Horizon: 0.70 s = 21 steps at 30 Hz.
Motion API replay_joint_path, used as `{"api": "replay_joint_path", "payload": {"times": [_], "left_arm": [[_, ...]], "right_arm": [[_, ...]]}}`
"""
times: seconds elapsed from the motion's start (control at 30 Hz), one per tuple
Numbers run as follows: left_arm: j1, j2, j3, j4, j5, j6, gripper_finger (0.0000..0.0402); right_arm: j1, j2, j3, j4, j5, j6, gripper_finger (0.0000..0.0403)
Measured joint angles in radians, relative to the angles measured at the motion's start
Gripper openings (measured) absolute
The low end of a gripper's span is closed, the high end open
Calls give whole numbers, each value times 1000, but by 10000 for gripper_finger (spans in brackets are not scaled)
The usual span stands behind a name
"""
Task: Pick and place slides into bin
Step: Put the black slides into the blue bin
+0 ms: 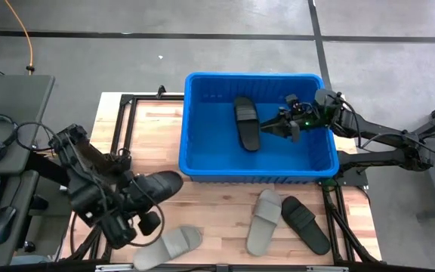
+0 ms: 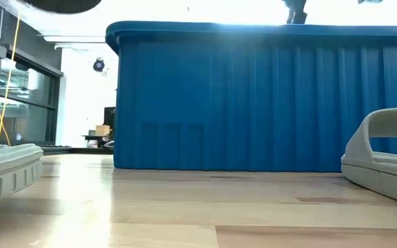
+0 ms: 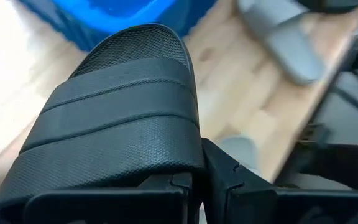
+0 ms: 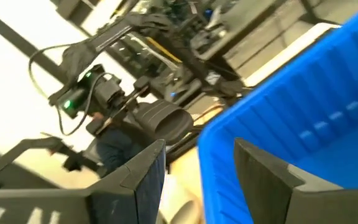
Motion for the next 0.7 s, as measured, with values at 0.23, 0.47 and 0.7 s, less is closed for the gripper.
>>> {"api": "replay_joint_path", "payload": {"times": [0.23, 0.47, 0.7], "left_arm": [[2, 0, 211, 0, -108, 129, 2], [52, -15, 390, 1, -267, 323, 2], [215, -45, 454, 18, -186, 555, 3]], "right_arm": [[0, 0, 0, 91, -147, -4, 179], [0, 0, 0, 338, -200, -56, 179], [0, 6, 0, 394, -193, -232, 191]]}}
